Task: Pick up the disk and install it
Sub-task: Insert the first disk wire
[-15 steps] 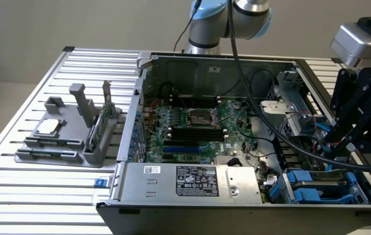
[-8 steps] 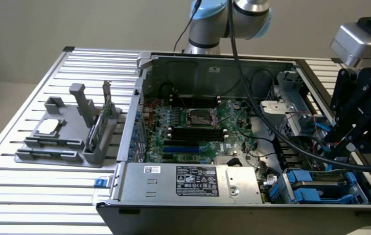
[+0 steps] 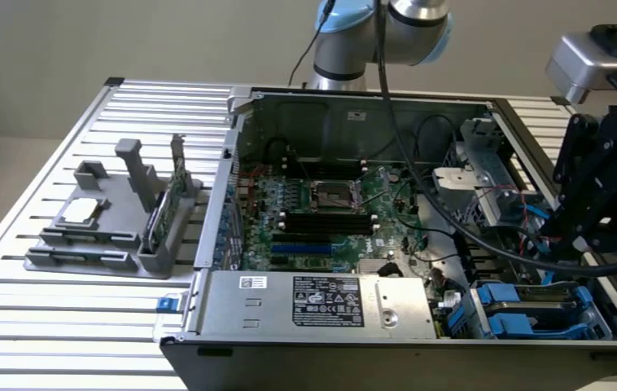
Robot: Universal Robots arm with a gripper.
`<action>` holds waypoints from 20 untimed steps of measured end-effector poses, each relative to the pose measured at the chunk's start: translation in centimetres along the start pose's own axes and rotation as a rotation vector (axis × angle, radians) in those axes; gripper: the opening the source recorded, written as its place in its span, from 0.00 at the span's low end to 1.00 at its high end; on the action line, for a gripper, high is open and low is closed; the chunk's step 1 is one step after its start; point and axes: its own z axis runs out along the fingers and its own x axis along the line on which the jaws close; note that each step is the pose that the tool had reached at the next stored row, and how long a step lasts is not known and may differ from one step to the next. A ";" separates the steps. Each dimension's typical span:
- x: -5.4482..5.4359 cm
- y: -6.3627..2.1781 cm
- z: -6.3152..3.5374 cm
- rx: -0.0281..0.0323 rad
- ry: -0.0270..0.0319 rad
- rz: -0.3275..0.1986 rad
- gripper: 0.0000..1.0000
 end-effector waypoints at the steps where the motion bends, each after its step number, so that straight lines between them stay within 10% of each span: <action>1: 0.0 0.00 0.00 -0.0001 -0.0002 0.017 0.32; 20: 0.0 0.00 0.00 -0.0022 -0.0030 0.350 0.32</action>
